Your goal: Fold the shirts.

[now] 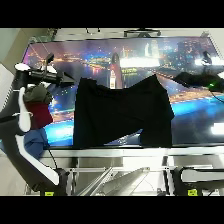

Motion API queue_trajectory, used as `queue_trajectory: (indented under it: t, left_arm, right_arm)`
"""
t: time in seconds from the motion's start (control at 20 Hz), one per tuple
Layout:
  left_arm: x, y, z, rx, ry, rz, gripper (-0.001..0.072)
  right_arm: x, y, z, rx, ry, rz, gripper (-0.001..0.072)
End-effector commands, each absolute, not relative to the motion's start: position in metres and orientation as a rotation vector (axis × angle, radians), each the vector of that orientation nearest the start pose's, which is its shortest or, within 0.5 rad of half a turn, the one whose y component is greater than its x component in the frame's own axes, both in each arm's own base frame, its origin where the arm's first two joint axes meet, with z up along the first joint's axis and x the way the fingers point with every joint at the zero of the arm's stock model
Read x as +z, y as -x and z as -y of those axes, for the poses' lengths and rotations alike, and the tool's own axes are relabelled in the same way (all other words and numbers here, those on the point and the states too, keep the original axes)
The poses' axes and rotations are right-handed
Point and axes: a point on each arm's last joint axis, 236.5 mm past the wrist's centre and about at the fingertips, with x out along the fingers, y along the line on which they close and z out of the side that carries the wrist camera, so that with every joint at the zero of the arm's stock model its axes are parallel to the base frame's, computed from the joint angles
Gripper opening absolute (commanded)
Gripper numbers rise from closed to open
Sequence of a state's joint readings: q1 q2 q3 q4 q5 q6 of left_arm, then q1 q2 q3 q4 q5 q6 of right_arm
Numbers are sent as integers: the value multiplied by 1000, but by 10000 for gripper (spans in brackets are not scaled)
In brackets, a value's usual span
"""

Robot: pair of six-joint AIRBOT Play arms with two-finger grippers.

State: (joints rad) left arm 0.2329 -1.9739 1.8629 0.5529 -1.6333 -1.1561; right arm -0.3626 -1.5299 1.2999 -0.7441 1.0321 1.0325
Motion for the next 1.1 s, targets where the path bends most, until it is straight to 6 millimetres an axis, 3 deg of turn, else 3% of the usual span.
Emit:
queue_trajectory:
  t: [0.0, 0.1, 0.2, 0.3, 0.5, 0.6, 0.9, 1.05]
  left_arm:
    - [27, -416, 68, -760, 684, -1420, 293]
    - [1, -363, 60, -656, 661, -1539, 293]
    - [-20, -318, 56, -569, 664, -1598, 293]
    - [-34, -285, 60, -525, 715, -1605, 293]
    - [-58, -231, 63, -447, 808, -1614, 294]
    - [-64, -215, 60, -404, 852, -1593, 294]
    - [-81, -205, 24, -198, 872, -1475, 294]
    - [-89, -201, 29, -214, 873, -1524, 294]
  right_arm:
    - [-3, -411, 65, 177, -478, -1118, 371]
    - [-39, -379, 69, 145, -528, -1210, 518]
    - [-65, -355, 67, 141, -565, -1272, 518]
    - [-83, -344, 60, 172, -563, -1318, 517]
    - [-102, -349, 44, 251, -627, -1323, 517]
    - [-105, -358, 33, 299, -683, -1290, 517]
    - [-120, -358, 3, 381, -712, -1333, 490]
    - [-115, -362, -11, 426, -693, -1321, 490]
